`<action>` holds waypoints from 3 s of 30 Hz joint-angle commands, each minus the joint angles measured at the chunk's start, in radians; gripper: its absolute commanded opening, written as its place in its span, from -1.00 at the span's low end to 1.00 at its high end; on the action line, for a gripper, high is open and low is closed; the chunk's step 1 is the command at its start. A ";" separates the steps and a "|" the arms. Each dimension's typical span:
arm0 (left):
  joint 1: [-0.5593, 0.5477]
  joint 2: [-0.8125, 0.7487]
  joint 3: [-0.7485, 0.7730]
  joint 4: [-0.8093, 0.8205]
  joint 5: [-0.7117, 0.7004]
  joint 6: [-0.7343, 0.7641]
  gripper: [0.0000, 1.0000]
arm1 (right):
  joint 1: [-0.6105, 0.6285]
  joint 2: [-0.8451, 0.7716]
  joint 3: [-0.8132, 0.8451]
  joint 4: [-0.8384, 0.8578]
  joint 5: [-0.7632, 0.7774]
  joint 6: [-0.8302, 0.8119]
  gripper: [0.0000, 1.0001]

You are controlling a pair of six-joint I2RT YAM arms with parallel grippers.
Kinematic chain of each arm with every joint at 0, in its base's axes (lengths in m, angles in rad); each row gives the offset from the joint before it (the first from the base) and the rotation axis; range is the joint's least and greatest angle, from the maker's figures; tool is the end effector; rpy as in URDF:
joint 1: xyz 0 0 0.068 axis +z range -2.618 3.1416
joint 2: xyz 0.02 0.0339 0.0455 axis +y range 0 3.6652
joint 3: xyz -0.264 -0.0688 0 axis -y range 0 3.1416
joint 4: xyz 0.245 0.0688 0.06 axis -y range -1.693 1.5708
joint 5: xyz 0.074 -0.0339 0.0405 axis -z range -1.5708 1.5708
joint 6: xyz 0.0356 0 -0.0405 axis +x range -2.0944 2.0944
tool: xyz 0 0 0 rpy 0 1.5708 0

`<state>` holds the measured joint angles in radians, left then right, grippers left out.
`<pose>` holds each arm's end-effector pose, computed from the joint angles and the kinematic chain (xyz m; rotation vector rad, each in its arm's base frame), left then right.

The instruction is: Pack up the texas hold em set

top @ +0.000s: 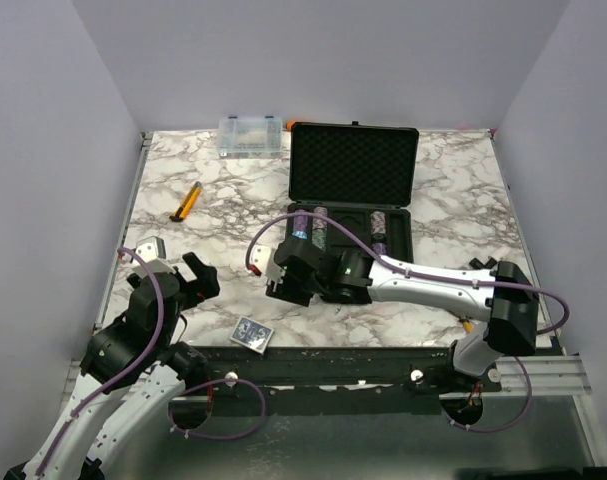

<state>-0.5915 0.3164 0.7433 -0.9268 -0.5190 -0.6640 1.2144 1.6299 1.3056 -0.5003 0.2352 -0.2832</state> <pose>0.0591 -0.0184 0.3014 -0.3845 1.9728 -0.2652 0.1336 0.3351 0.2761 -1.5330 1.8105 0.1663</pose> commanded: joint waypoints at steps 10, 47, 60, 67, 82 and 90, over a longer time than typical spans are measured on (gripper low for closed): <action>-0.005 0.005 -0.020 0.004 0.030 0.027 0.95 | -0.266 -0.048 0.089 -0.085 -0.210 -0.309 -0.99; -0.005 0.046 -0.022 0.023 0.054 0.050 0.93 | -0.749 0.232 0.241 -0.127 -0.517 -0.651 -0.99; -0.005 0.056 -0.023 0.024 0.065 0.050 0.92 | -0.749 0.183 0.089 -0.013 -0.485 -0.718 -0.99; -0.005 0.041 -0.027 0.025 0.063 0.049 0.92 | -0.749 0.211 0.116 0.030 -0.465 -0.734 -0.99; -0.005 0.044 -0.025 0.022 0.060 0.047 0.92 | -0.750 0.165 -0.040 0.085 -0.512 -0.807 -0.99; -0.005 0.032 -0.027 0.023 0.056 0.047 0.92 | -0.750 0.147 -0.066 0.074 -0.536 -0.823 -0.99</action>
<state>-0.5915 0.3664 0.7277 -0.9142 -0.4747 -0.6239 0.4652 1.8080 1.2720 -0.4007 -0.2722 -1.0836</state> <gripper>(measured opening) 0.963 0.650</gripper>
